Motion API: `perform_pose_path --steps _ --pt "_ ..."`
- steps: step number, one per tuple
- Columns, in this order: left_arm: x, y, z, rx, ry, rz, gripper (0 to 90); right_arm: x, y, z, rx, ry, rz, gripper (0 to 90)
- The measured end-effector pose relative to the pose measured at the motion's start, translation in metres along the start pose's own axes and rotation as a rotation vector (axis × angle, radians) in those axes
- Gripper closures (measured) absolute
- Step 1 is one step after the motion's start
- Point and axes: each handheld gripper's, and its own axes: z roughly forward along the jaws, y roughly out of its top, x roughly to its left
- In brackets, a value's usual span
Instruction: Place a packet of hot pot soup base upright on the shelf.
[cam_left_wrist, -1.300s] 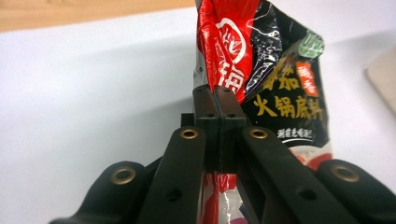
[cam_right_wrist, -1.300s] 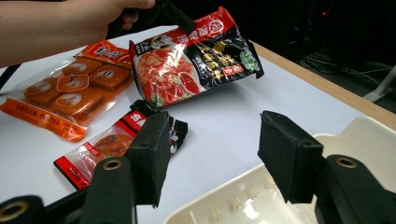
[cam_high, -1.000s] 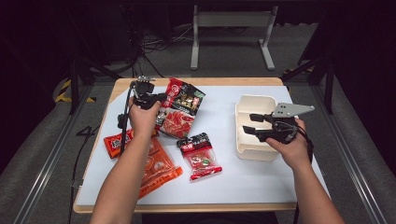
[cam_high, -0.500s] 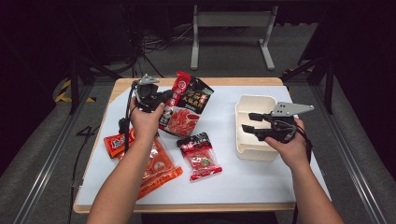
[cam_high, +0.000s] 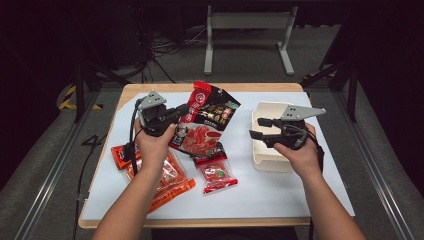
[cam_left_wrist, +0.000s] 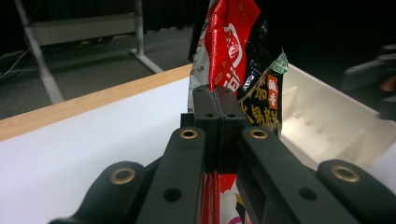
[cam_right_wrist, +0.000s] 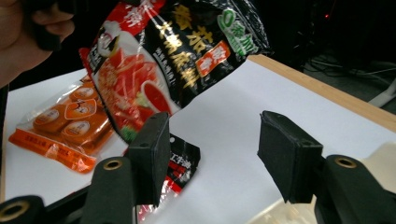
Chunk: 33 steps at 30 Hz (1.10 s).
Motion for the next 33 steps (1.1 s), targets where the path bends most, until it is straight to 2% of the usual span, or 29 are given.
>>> perform_pose_path --steps 3,6,9,11,18,27,33 --pt "-0.012 -0.005 -0.005 -0.032 -0.010 0.022 89.8 0.000 0.005 0.008 0.010 0.006 0.010 43.7" --pt "-0.020 -0.008 -0.008 -0.037 -0.027 0.034 89.9 0.000 0.009 0.013 0.006 0.023 0.020 42.8" --pt "-0.026 -0.011 -0.010 -0.048 -0.053 0.024 89.9 -0.005 0.013 0.018 -0.015 0.076 0.101 40.1" --pt "-0.027 -0.011 -0.011 -0.049 -0.062 0.024 89.8 -0.007 0.014 0.020 -0.022 0.094 0.132 39.3" --pt "-0.030 -0.013 -0.011 -0.049 -0.086 0.020 89.8 -0.007 0.017 0.027 -0.015 0.125 0.138 37.9" --pt "-0.034 -0.015 -0.010 -0.060 -0.106 0.019 89.8 -0.006 0.018 0.034 -0.007 0.159 0.156 40.9" --pt "-0.034 -0.014 -0.013 -0.068 -0.108 0.019 89.9 -0.008 0.014 0.040 -0.010 0.197 0.209 42.3"
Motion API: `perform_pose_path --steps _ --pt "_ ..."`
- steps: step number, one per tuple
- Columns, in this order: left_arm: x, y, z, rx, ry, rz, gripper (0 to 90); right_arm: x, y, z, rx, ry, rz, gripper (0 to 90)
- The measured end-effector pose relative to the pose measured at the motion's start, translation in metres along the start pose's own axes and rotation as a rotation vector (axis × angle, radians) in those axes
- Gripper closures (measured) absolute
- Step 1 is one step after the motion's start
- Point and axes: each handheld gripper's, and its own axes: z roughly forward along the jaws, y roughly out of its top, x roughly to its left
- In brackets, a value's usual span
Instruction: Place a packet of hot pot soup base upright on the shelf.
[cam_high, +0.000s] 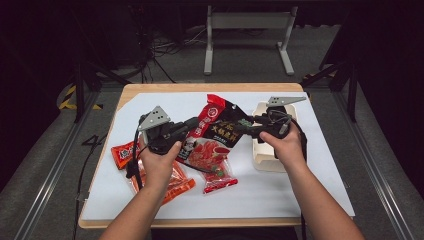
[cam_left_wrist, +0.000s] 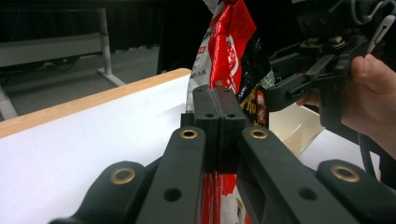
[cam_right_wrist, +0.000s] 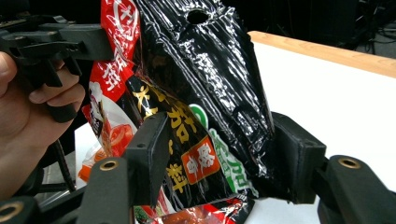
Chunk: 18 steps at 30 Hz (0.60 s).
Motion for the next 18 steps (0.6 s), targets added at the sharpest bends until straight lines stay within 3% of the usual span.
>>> perform_pose_path --steps 5,10,12,16,18 --pt "-0.0004 -0.0002 -0.0014 -0.009 -0.006 -0.012 89.9 -0.0002 -0.0007 0.0027 -0.002 0.017 0.012 43.8" --pt "-0.0003 -0.0004 -0.0016 -0.006 -0.011 -0.015 90.0 0.0005 -0.0006 0.0042 0.018 0.030 0.007 53.3" --pt "0.0000 -0.0007 -0.0016 -0.007 -0.012 -0.019 90.0 0.0001 -0.0005 0.0033 0.031 0.031 0.004 63.2" --pt "0.0010 -0.0013 -0.0016 -0.007 -0.011 -0.023 90.0 0.0008 0.0008 -0.0003 0.043 0.049 0.000 74.0" --pt "0.0016 -0.0017 -0.0016 -0.006 -0.009 -0.026 89.9 0.0017 0.0013 -0.0007 0.042 0.044 -0.006 74.6"
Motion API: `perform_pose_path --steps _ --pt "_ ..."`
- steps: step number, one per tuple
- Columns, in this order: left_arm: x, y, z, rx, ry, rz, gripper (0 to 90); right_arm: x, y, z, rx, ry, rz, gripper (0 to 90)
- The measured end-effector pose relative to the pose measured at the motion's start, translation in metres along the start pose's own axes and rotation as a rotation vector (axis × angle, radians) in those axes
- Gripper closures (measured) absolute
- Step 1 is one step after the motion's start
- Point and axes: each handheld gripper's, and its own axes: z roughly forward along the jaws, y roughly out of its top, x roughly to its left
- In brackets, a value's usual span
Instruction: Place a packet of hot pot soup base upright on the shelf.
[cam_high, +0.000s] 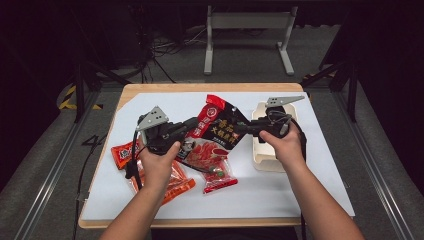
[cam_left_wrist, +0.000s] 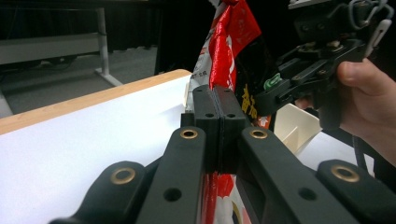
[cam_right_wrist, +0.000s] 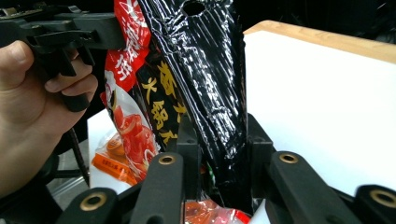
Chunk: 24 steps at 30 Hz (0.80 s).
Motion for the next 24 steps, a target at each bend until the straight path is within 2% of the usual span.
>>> perform_pose_path --steps 8,18,24 --pt "-0.001 0.000 -0.001 -0.005 0.000 0.009 89.8 0.012 0.014 -0.010 -0.008 -0.052 -0.071 78.9" --pt "-0.002 0.001 0.002 0.011 -0.005 0.021 88.6 0.018 0.027 -0.019 0.011 -0.082 -0.086 80.9" --pt "-0.001 0.003 0.000 0.013 0.015 0.034 86.4 0.023 0.032 -0.025 0.013 -0.111 -0.107 81.3"
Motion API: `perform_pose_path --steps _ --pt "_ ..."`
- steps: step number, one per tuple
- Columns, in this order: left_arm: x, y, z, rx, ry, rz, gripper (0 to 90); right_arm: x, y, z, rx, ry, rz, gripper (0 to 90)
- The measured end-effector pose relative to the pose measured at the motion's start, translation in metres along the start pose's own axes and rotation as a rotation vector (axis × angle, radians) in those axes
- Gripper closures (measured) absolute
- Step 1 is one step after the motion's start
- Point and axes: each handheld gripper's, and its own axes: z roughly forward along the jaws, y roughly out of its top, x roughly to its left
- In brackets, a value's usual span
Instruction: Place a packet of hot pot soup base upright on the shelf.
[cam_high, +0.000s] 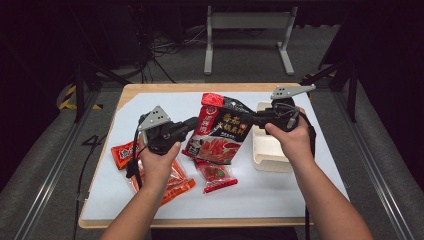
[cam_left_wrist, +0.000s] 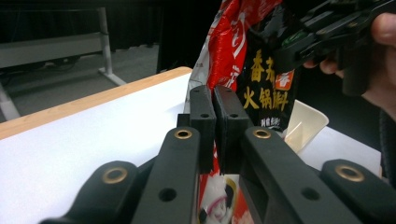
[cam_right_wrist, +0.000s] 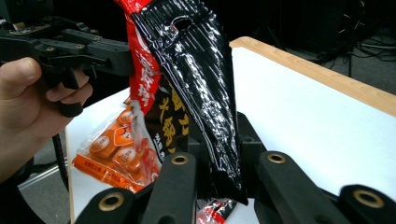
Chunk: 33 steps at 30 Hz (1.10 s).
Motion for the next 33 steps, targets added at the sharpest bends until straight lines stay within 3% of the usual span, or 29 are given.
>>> perform_pose_path --steps 7,8,14,19,28,33 --pt "0.012 0.000 -0.008 0.014 0.022 -0.021 65.9 0.000 0.011 -0.011 0.006 -0.034 -0.040 81.4" --pt "0.016 0.000 -0.009 0.035 0.035 -0.024 62.9 0.000 0.013 -0.013 0.004 -0.045 -0.049 81.3" --pt "0.025 -0.002 -0.012 0.060 0.056 -0.036 53.1 -0.005 0.023 -0.025 0.003 -0.088 -0.071 81.0" --pt "0.028 -0.002 -0.013 0.071 0.064 -0.036 49.9 -0.012 0.028 -0.033 -0.010 -0.114 -0.079 80.8" --pt "0.032 -0.003 -0.015 0.079 0.081 -0.049 48.4 -0.028 0.037 -0.051 -0.006 -0.226 -0.129 80.4" --pt "0.033 -0.004 -0.014 0.089 0.083 -0.055 47.5 -0.038 0.036 -0.057 -0.019 -0.249 -0.119 80.4"
